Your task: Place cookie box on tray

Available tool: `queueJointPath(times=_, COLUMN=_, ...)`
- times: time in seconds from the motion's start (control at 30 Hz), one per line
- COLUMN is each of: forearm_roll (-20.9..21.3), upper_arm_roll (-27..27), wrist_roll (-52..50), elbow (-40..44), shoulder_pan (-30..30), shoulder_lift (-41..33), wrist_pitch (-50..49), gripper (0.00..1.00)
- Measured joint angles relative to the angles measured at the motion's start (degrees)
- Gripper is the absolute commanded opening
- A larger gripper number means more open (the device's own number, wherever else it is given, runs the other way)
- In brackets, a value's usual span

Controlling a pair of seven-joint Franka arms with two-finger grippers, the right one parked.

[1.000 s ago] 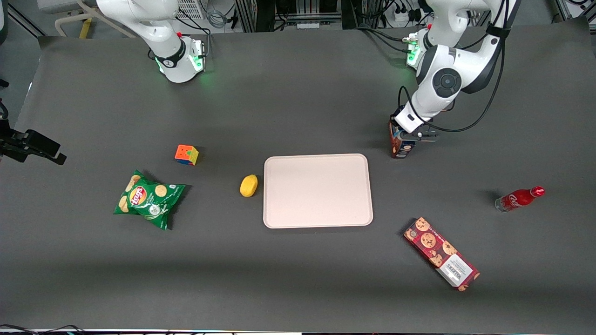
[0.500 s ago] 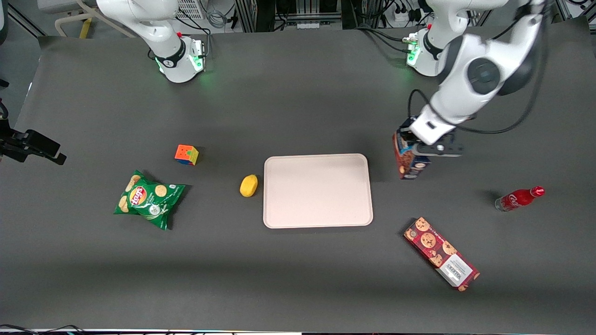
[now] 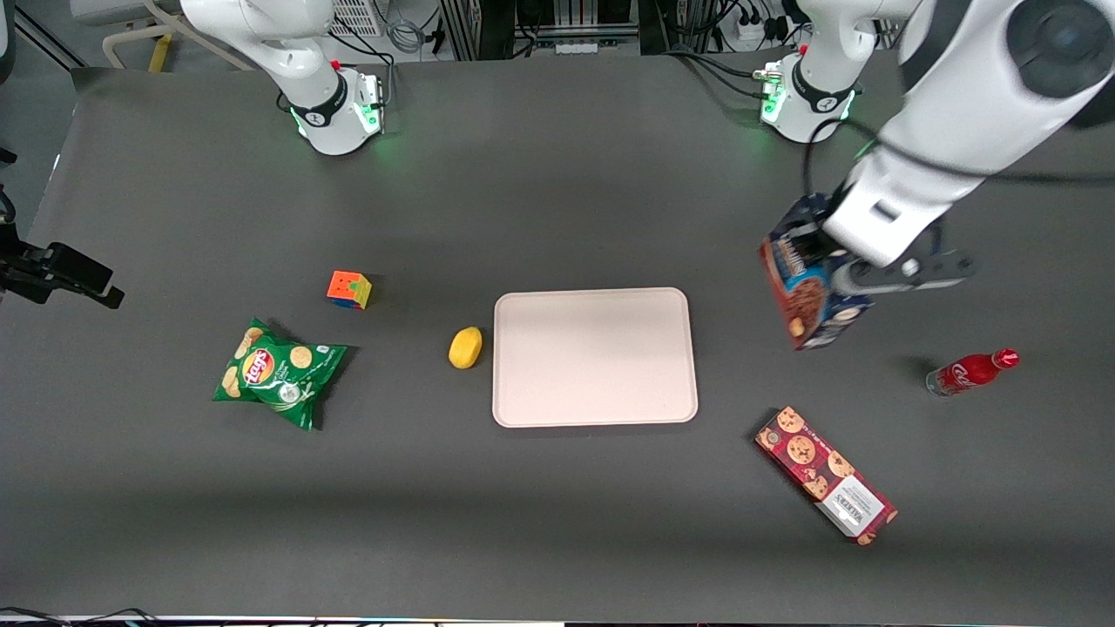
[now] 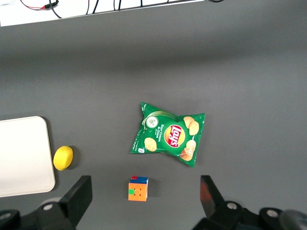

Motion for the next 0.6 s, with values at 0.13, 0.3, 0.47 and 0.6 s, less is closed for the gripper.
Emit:
queueJointPath(times=0.13, forearm_roll=1.1, upper_arm_roll=-3.8, wrist_roll=-4.7, elbow=2.3, shoulder_pan=-0.4, shoulder_lift=7.0, wrist_pitch=0.2, gripper=0.00)
queueJointPath(times=0.3, forearm_roll=5.5, upper_arm_roll=-7.3, wrist_roll=-7.3, elbow=2.0, shoulder_pan=-0.9, shoulder_lift=15.2, wrist_pitch=3.8, gripper=0.00)
queueJointPath(times=0.47, forearm_roll=8.3, upper_arm_roll=-8.8, wrist_roll=-8.0, elbow=-1.4, shoulder_pan=-1.5, shoulder_lift=21.0, wrist_pitch=11.4, gripper=0.00)
queueJointPath(times=0.6, forearm_roll=9.8, upper_arm_roll=-9.0, wrist_roll=-8.0, elbow=-5.4, shoulder_pan=-1.8, shoulder_lift=22.5, wrist_pitch=16.7, gripper=0.00)
